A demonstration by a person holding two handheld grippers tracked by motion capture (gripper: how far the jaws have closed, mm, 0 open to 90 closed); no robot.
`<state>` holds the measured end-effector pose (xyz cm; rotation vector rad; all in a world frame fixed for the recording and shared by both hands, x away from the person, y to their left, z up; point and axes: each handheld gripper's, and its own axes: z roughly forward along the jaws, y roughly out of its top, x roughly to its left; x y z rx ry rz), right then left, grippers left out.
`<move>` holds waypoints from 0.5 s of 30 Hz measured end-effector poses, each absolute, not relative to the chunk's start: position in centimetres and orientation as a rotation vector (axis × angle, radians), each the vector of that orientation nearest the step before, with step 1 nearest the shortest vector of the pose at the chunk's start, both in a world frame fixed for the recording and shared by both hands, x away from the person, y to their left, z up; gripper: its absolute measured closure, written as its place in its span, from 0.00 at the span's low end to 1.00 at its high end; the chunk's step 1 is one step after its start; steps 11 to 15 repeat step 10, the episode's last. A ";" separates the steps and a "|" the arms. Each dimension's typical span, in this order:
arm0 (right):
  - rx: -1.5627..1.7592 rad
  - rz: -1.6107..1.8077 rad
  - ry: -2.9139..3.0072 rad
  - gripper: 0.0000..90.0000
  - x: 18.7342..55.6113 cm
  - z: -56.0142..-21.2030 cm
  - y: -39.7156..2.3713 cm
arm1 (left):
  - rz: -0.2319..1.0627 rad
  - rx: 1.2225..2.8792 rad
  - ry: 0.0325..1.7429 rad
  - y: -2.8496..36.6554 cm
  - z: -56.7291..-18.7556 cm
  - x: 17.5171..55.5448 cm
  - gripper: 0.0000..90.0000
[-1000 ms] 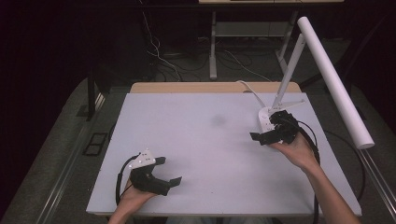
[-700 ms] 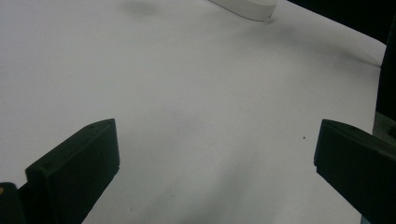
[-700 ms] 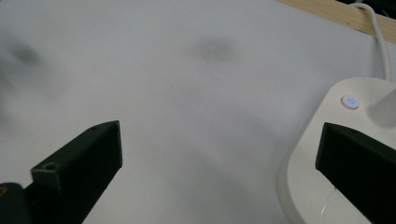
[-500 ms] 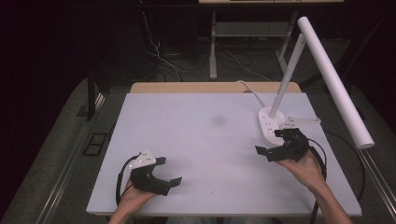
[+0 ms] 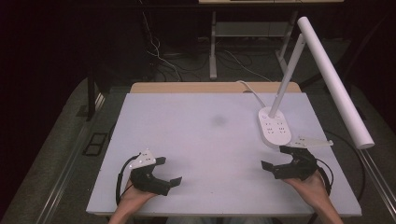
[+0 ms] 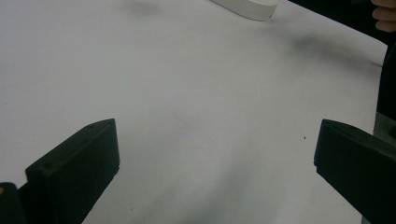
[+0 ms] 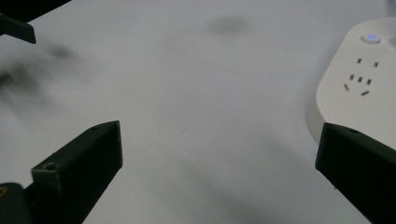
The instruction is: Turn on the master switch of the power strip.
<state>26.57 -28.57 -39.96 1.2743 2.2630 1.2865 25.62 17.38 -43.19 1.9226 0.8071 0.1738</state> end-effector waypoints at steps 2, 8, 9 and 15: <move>1.284 1.296 2.258 0.00 26.1 -40.3 -28.7 | 0.173 1.924 0.807 17.4 -43.2 25.6 0.00; 1.308 1.316 2.238 0.00 24.9 -41.2 -29.0 | 0.175 1.923 0.806 17.3 -43.2 25.6 0.00; 1.304 1.317 2.239 0.00 24.9 -41.3 -29.0 | 0.175 1.924 0.806 17.3 -43.2 25.7 0.00; 1.301 1.322 2.228 0.00 24.8 -41.6 -29.1 | 0.176 1.926 0.803 17.3 -43.2 25.7 0.00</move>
